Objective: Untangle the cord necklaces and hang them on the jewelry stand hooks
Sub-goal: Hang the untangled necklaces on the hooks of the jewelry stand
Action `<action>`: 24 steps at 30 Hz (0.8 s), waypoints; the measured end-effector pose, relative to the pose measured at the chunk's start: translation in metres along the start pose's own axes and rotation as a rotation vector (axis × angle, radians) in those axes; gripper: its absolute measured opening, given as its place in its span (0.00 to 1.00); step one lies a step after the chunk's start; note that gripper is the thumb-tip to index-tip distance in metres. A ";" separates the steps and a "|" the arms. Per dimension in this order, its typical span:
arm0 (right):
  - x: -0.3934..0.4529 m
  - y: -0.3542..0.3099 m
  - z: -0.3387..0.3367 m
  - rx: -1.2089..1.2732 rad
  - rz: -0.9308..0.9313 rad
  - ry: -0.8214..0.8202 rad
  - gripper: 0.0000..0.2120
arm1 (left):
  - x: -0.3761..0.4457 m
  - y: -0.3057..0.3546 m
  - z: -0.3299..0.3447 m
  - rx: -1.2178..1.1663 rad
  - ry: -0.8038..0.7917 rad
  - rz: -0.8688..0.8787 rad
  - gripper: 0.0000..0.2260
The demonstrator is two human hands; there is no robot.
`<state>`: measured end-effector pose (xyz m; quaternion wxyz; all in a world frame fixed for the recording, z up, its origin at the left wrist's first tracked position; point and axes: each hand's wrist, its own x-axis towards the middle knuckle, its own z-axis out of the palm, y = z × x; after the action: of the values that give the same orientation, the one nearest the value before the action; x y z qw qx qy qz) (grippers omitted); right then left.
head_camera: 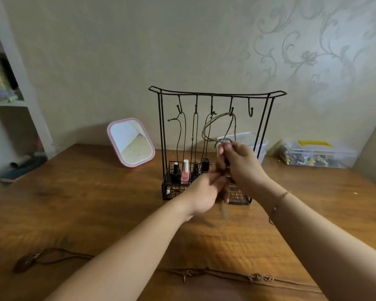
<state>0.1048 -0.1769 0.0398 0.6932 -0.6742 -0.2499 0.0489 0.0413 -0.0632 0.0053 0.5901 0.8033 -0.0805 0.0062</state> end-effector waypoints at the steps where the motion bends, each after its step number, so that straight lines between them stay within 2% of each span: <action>1: 0.012 -0.004 0.002 0.027 -0.016 0.039 0.14 | 0.010 0.005 -0.001 0.020 0.024 0.035 0.15; 4: 0.041 -0.014 0.007 0.075 -0.043 0.145 0.14 | 0.042 0.015 -0.002 0.019 0.124 0.060 0.12; 6: 0.054 -0.017 0.006 0.016 -0.063 0.180 0.15 | 0.061 0.017 -0.002 0.087 0.182 0.040 0.12; 10: 0.062 -0.012 0.000 -0.081 -0.106 0.124 0.15 | 0.083 0.009 -0.003 0.299 0.253 -0.049 0.13; 14: 0.060 0.017 -0.007 -0.209 -0.048 0.051 0.12 | 0.088 -0.009 0.001 0.580 0.159 -0.150 0.13; 15: 0.060 0.029 -0.010 -0.295 -0.042 0.048 0.12 | 0.086 -0.016 0.002 0.675 0.152 -0.136 0.13; 17: 0.060 0.048 -0.016 -0.459 -0.031 0.049 0.14 | 0.078 -0.026 0.003 0.716 0.148 -0.108 0.11; 21: 0.054 0.074 -0.019 -0.681 0.088 0.020 0.16 | 0.058 -0.032 0.006 0.880 0.142 -0.068 0.11; 24: 0.053 0.079 -0.013 -0.887 0.142 -0.107 0.16 | 0.040 -0.029 0.008 0.997 0.076 -0.011 0.13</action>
<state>0.1772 -0.1603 -0.0212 0.3182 -0.9182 -0.2351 0.0192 0.0842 -0.0673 -0.0201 0.1371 0.9872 -0.0420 0.0700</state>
